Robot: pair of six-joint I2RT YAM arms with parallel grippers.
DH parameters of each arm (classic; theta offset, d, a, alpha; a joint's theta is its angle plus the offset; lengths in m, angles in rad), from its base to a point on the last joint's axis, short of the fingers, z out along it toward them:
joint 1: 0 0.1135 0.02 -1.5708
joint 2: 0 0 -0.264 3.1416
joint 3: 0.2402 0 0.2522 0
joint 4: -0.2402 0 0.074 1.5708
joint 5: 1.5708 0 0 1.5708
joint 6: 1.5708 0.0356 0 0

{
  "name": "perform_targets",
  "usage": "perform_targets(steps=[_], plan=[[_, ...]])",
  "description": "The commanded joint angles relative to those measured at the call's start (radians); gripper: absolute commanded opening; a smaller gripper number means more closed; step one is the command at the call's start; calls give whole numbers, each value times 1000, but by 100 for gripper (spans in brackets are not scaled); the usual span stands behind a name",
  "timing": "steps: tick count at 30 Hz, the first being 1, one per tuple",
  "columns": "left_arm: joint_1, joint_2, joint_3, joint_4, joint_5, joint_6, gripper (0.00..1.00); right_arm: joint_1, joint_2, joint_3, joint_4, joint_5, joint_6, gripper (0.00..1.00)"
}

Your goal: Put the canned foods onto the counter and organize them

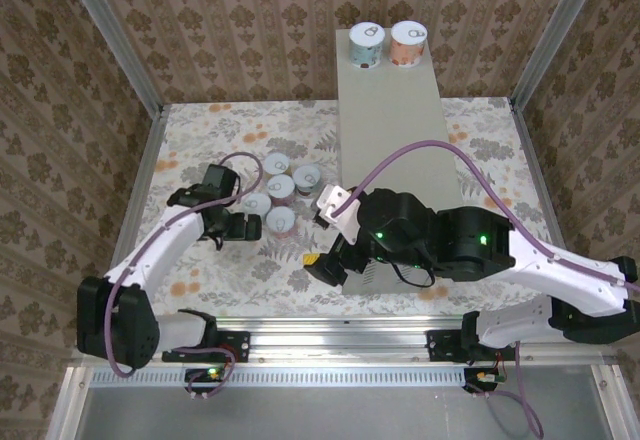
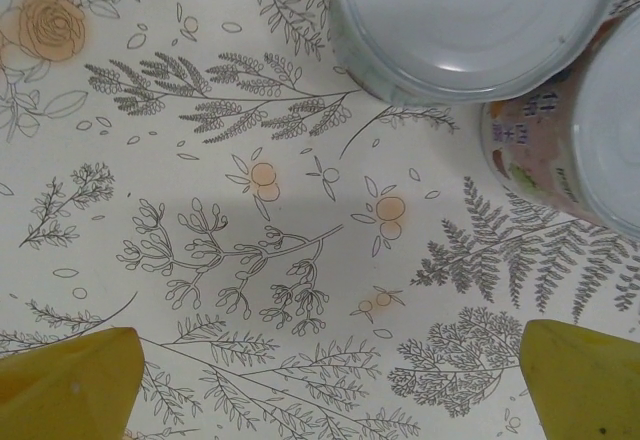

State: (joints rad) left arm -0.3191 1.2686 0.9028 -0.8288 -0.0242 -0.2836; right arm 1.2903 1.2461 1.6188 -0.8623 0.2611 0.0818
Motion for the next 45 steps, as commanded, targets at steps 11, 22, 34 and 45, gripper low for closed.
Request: perform_targets(steps=[11,22,34,45], plan=[[-5,210,70,139,-49,-29,95,9,-78,-70,36,50,18,100],[-50,329,153,222,-50,7,94,9,-120,-105,34,80,22,100],[-75,401,229,241,-78,37,90,9,-149,-129,31,96,30,100],[-76,438,261,253,-68,54,87,9,-151,-112,10,99,37,100]])
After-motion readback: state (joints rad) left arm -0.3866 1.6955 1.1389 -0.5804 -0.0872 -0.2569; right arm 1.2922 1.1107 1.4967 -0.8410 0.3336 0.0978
